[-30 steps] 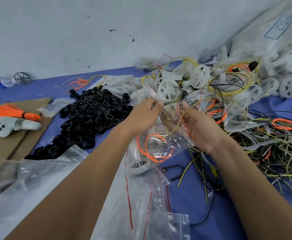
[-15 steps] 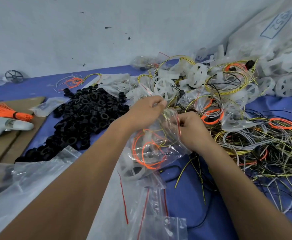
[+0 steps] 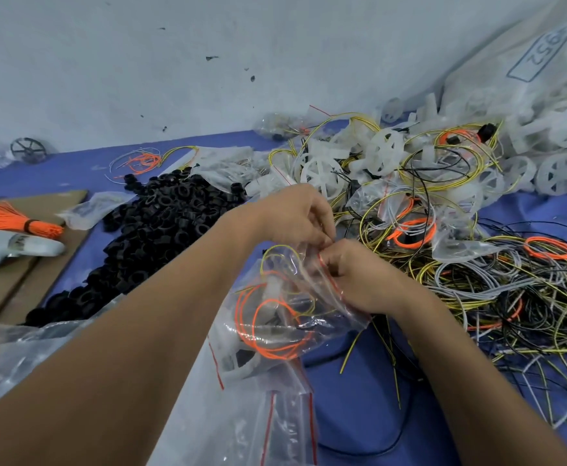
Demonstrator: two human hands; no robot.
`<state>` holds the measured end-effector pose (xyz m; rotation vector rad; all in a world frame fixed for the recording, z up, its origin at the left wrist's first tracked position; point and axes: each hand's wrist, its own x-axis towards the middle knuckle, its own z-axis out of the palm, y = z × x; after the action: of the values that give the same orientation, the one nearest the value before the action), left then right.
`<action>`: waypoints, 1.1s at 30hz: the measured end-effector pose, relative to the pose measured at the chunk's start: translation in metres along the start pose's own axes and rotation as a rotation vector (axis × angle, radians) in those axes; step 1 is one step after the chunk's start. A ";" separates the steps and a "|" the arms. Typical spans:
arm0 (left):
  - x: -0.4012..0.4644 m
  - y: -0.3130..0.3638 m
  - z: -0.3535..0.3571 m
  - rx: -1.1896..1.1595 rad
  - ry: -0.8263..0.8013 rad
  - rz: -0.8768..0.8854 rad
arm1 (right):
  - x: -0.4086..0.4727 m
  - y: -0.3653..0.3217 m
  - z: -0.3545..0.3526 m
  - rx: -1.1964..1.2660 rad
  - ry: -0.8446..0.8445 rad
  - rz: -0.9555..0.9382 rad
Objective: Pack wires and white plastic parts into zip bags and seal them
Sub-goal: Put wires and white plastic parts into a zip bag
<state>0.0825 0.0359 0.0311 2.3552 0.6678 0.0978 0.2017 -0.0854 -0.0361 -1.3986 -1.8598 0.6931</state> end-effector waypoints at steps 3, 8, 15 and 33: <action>0.000 0.014 -0.006 0.014 0.001 0.065 | 0.006 -0.013 0.008 -0.177 -0.047 -0.101; -0.003 0.011 -0.006 -0.055 0.145 0.103 | 0.009 -0.023 0.026 0.170 -0.100 -0.148; -0.018 -0.026 0.005 -0.317 0.303 0.018 | 0.012 -0.013 0.029 0.196 0.151 0.057; -0.017 0.008 0.001 0.096 -0.146 -0.015 | -0.013 0.000 -0.024 0.308 -0.100 0.296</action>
<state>0.0712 0.0219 0.0376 2.4205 0.6312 -0.1144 0.2231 -0.0974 -0.0239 -1.4662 -1.5496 1.1630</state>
